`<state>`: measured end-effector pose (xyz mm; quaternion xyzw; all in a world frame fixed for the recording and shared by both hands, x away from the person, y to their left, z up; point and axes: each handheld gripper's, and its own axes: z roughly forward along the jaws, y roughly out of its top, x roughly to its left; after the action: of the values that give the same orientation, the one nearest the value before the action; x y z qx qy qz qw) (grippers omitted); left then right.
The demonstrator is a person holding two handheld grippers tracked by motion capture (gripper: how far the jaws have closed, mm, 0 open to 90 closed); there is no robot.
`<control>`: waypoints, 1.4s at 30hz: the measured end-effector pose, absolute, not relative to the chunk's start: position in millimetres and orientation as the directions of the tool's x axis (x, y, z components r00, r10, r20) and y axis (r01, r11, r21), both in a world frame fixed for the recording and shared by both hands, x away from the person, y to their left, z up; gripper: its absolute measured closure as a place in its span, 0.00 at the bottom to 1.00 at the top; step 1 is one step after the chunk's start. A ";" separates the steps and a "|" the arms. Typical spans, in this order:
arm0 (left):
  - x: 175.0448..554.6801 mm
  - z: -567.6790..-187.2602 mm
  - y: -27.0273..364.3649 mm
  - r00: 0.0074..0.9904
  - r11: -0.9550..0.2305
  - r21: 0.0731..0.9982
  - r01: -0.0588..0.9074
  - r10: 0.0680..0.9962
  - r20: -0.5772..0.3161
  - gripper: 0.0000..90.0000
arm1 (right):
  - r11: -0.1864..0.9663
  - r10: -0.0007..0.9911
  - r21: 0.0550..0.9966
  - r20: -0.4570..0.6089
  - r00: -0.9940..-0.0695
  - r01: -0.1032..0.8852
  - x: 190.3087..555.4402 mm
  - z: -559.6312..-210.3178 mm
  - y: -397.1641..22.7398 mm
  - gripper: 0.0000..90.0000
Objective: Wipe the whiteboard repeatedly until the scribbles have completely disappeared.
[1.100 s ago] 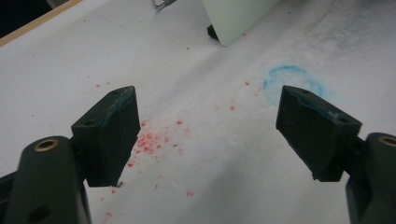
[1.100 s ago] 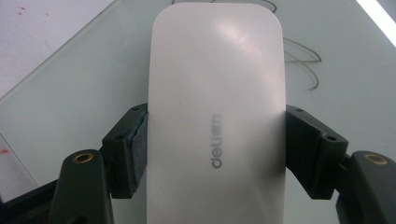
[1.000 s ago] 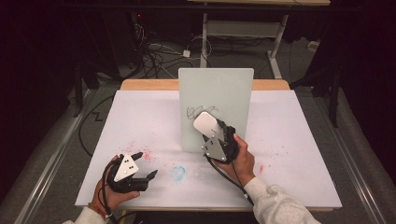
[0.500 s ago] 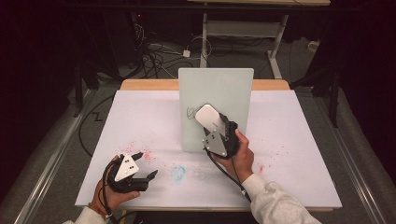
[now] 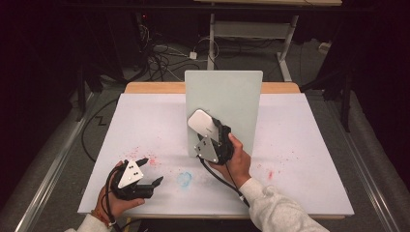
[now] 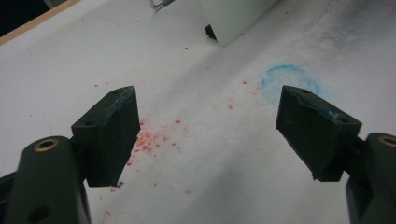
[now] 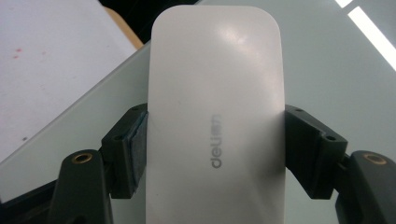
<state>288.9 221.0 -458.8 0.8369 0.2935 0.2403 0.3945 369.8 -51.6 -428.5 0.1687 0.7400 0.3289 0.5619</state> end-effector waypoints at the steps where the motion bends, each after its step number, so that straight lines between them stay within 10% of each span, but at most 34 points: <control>1: 288.9 -458.7 221.3 0.712 -0.516 0.802 0.301 0.681 0.171 0.23 | 0.720 0.629 0.685 -0.713 -0.310 -0.114 370.6 -425.8 -51.7 0.35; 42: 291.0 -460.3 220.1 0.719 -0.520 0.799 0.302 0.675 0.167 0.23 | 0.777 0.559 0.618 -0.764 -0.321 -0.119 361.5 -448.5 -43.7 0.34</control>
<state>291.0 220.1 -460.3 0.8391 0.2911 0.2361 0.3942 361.5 -43.7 -448.5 0.1459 0.7552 0.3005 0.5640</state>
